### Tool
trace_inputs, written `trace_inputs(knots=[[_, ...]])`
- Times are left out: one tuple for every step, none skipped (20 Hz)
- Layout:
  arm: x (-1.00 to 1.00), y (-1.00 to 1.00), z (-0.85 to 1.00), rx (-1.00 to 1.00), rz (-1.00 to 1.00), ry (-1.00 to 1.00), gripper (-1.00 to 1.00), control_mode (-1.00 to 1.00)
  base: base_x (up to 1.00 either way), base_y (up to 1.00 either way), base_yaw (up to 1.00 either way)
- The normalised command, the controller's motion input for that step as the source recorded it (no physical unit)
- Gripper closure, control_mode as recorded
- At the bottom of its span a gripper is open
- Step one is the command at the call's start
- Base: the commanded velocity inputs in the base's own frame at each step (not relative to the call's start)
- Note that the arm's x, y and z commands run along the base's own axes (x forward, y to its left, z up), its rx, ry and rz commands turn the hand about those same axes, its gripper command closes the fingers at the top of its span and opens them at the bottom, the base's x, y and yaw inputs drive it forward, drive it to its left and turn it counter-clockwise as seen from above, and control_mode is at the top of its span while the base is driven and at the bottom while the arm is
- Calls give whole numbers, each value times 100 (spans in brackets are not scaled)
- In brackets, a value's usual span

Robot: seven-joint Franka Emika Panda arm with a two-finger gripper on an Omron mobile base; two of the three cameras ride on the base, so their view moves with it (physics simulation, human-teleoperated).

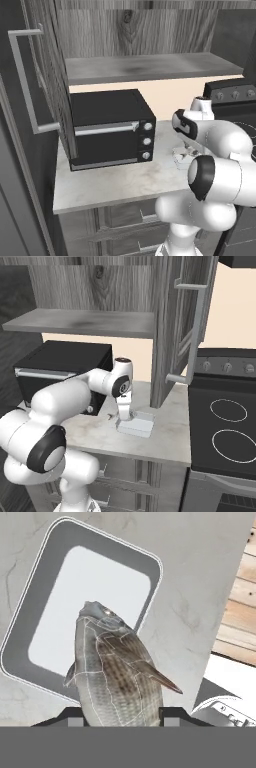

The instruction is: Retrieve the tupperware from the cabinet, then place the raw meat into the tupperware to avoid contamination.

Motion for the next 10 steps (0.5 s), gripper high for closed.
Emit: trace_inputs(knots=[[0,-14,-9,0,-29,0,100,-100,0,0,0],[0,-9,-9,0,-29,0,100,-100,0,0,0],[0,-4,-9,0,-29,0,100,-100,0,0,0],[0,-2,-11,0,-29,0,100,-100,0,0,0],[0,0,-10,0,-27,0,100,-100,0,0,0],[0,0,-11,0,-26,0,100,-100,0,0,0],[0,0,-13,0,-26,0,100,-100,0,0,0],[0,0,-12,0,-25,0,100,-100,0,0,0],[0,0,-14,0,-25,0,100,-100,0,0,0],[0,0,-17,0,-25,0,100,-100,0,0,0]])
